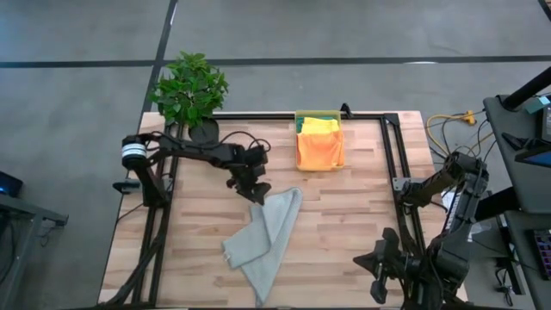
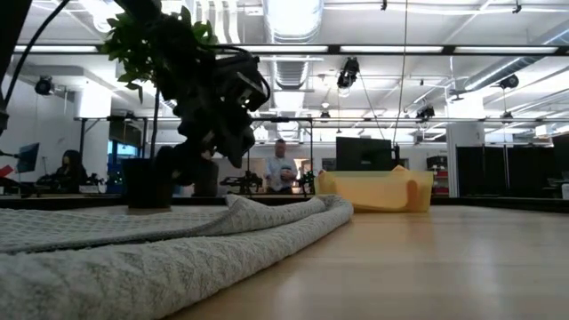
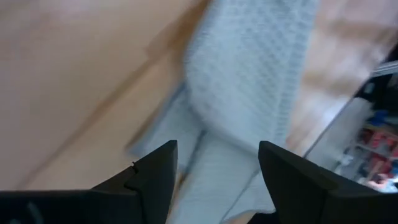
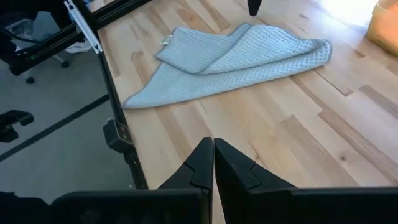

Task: Fold microfiber towels
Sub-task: Fold the gray microfiber towel

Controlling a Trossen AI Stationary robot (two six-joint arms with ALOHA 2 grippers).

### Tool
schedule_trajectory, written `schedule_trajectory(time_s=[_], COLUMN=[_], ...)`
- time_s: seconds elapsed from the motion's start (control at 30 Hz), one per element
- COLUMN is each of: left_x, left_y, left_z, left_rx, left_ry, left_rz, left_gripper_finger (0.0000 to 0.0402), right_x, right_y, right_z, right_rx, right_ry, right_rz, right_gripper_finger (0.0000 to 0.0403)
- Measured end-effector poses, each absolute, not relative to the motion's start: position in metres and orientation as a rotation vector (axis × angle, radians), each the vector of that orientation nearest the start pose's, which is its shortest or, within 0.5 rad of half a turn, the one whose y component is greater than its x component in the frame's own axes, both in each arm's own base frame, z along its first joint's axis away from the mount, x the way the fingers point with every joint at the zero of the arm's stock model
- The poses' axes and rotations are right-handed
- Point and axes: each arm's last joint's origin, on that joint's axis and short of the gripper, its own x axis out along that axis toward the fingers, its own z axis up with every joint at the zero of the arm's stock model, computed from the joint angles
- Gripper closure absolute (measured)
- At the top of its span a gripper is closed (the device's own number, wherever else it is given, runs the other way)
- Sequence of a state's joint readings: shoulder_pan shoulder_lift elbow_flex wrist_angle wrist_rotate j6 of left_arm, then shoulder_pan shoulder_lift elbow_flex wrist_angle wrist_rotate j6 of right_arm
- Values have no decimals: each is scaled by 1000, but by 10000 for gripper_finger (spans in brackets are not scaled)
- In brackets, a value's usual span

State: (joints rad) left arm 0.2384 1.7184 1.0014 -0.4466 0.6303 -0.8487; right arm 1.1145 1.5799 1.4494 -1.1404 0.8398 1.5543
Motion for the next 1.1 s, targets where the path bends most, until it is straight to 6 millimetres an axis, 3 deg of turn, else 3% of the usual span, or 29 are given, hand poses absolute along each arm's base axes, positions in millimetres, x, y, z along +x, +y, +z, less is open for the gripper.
schedule_trajectory(time_s=[0.2,0.4,0.63,0.77,1.03,1.1], left_x=[320,321,326,331,334,333], left_y=[51,43,46,46,46,45], left_z=[159,143,144,147,151,155], left_rx=[-1286,-1301,-1253,-1239,-1204,-1206], left_ry=[1110,1165,1086,1029,1008,1008], left_rz=[125,171,221,183,98,55], left_gripper_finger=[189,189,201,248,386,395], right_x=[149,149,149,150,150,151], right_y=[260,260,261,261,261,262], right_z=[312,312,312,312,313,313], right_rx=[443,453,480,483,499,506], right_ry=[647,645,645,644,636,633], right_rz=[-316,-319,-320,-318,-319,-317], right_gripper_finger=[394,394,394,394,394,394])
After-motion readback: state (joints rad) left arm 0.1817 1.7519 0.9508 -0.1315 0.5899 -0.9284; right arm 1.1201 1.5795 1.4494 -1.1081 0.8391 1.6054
